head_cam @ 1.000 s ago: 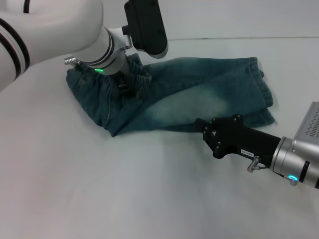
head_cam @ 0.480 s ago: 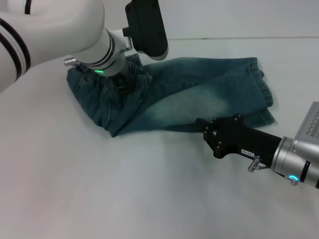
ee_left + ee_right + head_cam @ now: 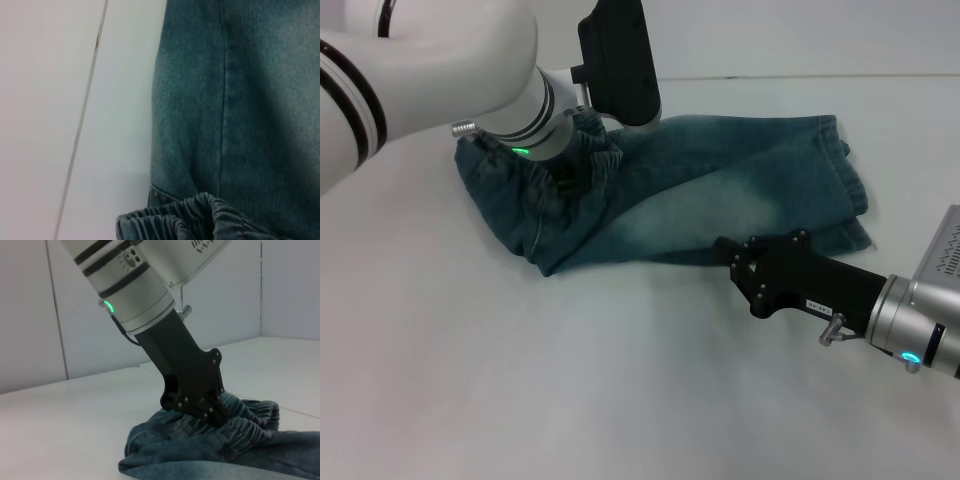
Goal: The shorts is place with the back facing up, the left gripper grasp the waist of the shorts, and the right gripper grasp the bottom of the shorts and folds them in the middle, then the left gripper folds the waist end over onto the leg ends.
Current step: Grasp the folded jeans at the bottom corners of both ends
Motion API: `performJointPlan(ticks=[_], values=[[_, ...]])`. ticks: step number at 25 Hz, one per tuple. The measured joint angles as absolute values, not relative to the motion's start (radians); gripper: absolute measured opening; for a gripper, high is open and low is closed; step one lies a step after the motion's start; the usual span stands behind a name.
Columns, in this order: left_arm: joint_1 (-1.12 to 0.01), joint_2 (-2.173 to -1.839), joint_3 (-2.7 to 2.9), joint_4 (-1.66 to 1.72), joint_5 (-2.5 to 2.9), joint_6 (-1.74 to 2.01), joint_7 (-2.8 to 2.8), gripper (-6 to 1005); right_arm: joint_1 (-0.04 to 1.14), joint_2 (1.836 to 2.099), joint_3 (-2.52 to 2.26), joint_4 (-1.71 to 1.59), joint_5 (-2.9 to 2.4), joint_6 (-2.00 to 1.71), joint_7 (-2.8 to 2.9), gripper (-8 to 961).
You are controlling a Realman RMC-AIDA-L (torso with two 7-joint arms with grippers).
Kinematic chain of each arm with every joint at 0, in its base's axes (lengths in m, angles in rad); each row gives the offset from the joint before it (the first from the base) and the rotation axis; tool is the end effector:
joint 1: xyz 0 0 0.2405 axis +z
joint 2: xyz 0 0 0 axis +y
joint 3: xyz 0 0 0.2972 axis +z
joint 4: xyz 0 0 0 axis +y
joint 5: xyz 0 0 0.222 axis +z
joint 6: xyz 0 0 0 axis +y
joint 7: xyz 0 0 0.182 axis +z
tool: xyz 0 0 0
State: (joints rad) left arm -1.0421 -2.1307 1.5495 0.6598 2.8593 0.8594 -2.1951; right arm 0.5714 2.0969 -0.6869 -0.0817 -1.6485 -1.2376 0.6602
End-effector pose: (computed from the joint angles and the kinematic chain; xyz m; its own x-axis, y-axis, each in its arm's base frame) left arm -0.1764 0.5103 -0.1341 0.8326 0.0691 -0.5496 -0.2376 -0.8517 -0.4670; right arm 0.3033 0.3599 -0.1378 0.7942 -0.1683 -0.5838 -0.4537 -0.8033 -0.3857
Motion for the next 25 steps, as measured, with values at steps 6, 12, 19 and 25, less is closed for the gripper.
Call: performJointPlan(ticks=[6,12,19,25], values=[[-1.047,-2.131,1.553,0.662,2.859,0.882,-2.194,45,0.570,2.097,-0.681,-0.084,-1.644,-1.236,0.657,-2],[-1.038,-2.133,1.552,0.672,2.859,0.862,-2.203,48,0.570,2.097,-0.682,-0.085,-1.643,-1.234,0.654,-2],[-0.989,-2.138,1.540,0.765,2.859,0.846,-2.224,98,0.571,2.097,-0.686,-0.086,-1.643,-1.223,0.653,-2],[-1.016,-2.132,1.539,0.718,2.859,0.875,-2.243,276,0.571,2.098,-0.686,-0.086,-1.642,-1.222,0.652,-2]])
